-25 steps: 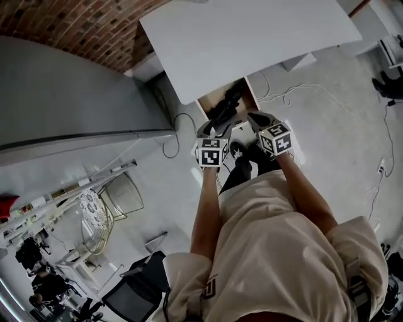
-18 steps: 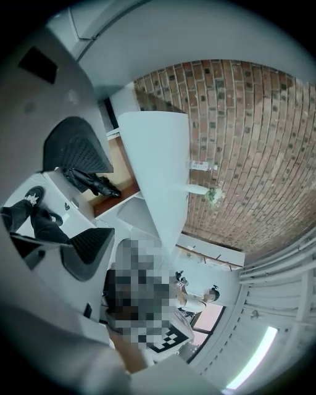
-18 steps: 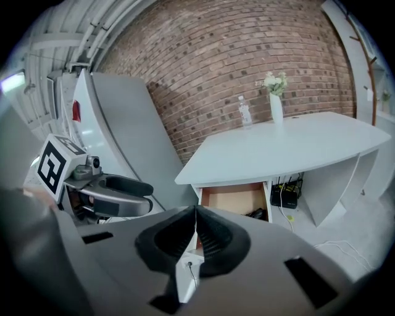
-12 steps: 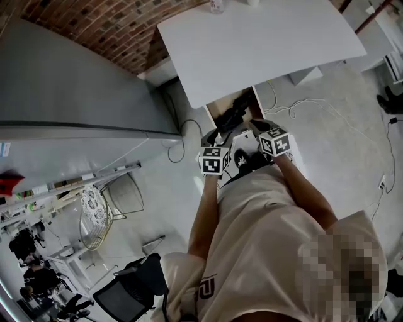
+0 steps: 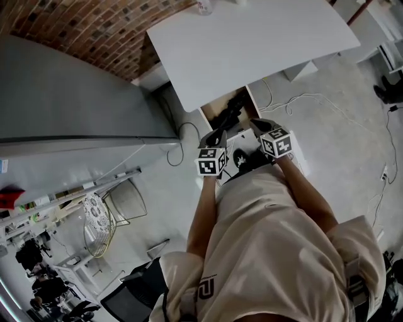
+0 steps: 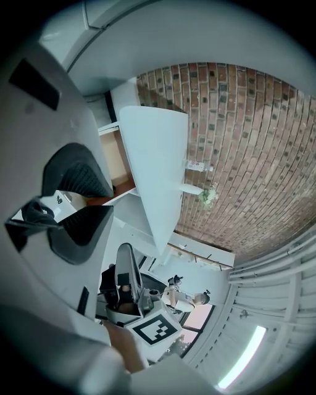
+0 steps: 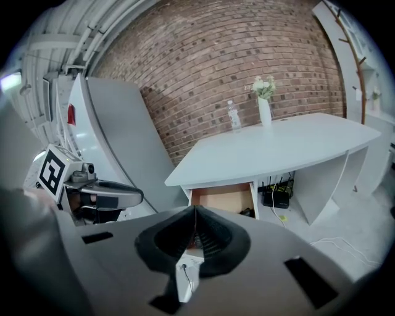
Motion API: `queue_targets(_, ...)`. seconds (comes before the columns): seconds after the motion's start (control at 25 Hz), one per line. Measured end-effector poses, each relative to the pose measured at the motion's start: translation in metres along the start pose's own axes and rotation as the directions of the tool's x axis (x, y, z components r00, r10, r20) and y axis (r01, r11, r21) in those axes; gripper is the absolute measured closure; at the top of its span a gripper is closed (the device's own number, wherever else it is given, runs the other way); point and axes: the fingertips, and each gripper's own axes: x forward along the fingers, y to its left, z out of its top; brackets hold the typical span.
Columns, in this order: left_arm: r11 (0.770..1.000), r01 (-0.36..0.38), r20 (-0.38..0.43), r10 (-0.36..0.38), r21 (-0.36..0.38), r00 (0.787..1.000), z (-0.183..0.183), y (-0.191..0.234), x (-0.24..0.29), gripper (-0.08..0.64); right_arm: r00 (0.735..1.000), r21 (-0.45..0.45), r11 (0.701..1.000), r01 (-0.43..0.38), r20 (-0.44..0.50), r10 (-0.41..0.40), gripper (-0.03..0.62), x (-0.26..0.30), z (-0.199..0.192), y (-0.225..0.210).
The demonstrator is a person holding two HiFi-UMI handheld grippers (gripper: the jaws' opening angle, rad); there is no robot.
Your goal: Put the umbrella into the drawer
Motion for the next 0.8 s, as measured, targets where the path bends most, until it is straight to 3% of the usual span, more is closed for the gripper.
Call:
queue_targets(0.16,1.000,0.012,-0.033,-0.012,-0.005,0.999,-0.006,-0.002,0.003,0.551,1.000,-0.005,1.000,-0.003,0.002,0.003,0.525,-0.002,-0.004,0.001)
queue_targets(0.4,0.999,0.029,-0.045,-0.031,-0.043,0.999,-0.010,-0.004,0.005,0.551,1.000,-0.009,1.000,-0.005,-0.001,0.005,0.525,-0.006,-0.005,0.001)
queue_targets(0.64,1.000,0.009,-0.096,-0.010,-0.010,0.995,-0.022,-0.007,0.003,0.551,0.999,0.007,0.999,-0.035,-0.007,0.035,0.525,-0.007,-0.012,0.007)
queue_targets(0.8,0.998,0.015,-0.079,-0.019,-0.056,0.997,-0.023,-0.009,0.002,0.551,0.999,0.016,0.999,-0.036,-0.003,0.036,0.525,-0.009,-0.016,0.006)
